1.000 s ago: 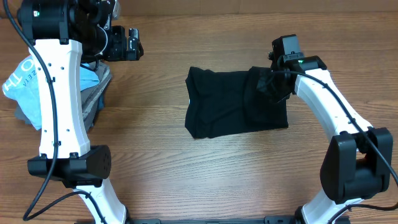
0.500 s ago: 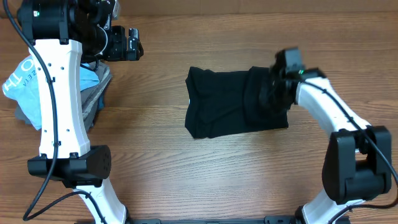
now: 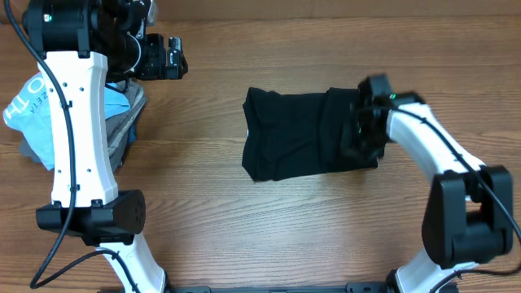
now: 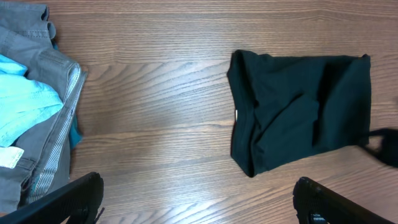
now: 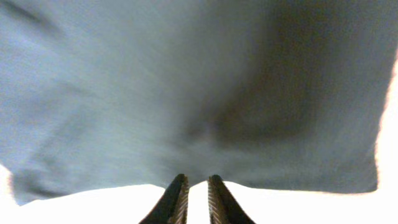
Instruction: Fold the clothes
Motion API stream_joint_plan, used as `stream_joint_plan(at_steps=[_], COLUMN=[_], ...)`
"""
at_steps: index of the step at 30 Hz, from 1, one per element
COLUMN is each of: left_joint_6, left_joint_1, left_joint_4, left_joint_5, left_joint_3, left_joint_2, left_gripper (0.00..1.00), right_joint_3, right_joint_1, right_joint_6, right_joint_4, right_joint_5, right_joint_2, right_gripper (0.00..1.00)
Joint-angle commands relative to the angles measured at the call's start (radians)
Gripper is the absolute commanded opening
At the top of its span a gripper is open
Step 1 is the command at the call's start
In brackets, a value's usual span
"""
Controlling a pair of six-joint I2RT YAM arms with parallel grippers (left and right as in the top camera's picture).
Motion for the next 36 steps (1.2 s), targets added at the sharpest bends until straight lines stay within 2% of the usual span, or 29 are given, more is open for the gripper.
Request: stream_joint_plan(at_steps=[1, 5, 6, 13, 18, 20, 24, 27, 30, 36], left_joint_6=[0.0, 0.0, 0.0, 0.0, 0.0, 0.0, 0.001, 0.001, 0.001, 0.0], left_joint_1=[0.002, 0.002, 0.002, 0.002, 0.002, 0.002, 0.002, 0.002, 0.002, 0.002], left_joint_4=[0.001, 0.001, 0.001, 0.001, 0.001, 0.001, 0.001, 0.001, 0.001, 0.001], left_joint_5=[-0.001, -0.001, -0.001, -0.001, -0.001, -0.001, -0.001, -0.001, -0.001, -0.001], left_joint_3=[0.002, 0.002, 0.002, 0.002, 0.002, 0.002, 0.002, 0.002, 0.002, 0.002], left_joint_2=[0.005, 0.005, 0.005, 0.005, 0.005, 0.005, 0.005, 0.005, 0.005, 0.005], left_gripper=[1.0, 1.0, 1.0, 1.0, 1.0, 1.0, 1.0, 1.0, 1.0, 1.0], right_joint_3=[0.12, 0.122, 0.121, 0.121, 0.121, 0.121, 0.124, 0.125, 0.125, 0.125], right_joint_1=[-0.003, -0.002, -0.002, -0.002, 0.004, 0.008, 0.004, -0.016, -0.032, -0.048], right_joint_6=[-0.018, 0.02, 0.04, 0.187, 0.209, 0.246, 0.204, 0.123, 0.064, 0.051], right_joint_4=[0.028, 0.193, 0.238, 0.444, 0.551, 0.531, 0.51, 0.494, 0.46, 0.259], right_joint_5=[0.0, -0.047, -0.041, 0.0, -0.221, -0.227, -0.224, -0.256, -0.279, -0.221], right_joint_2=[-0.082, -0.072, -0.059, 0.143, 0.303, 0.348, 0.347, 0.266, 0.177, 0.034], right_gripper=[0.18, 0.17, 0.15, 0.09, 0.07, 0.04, 0.05, 0.11, 0.12, 0.12])
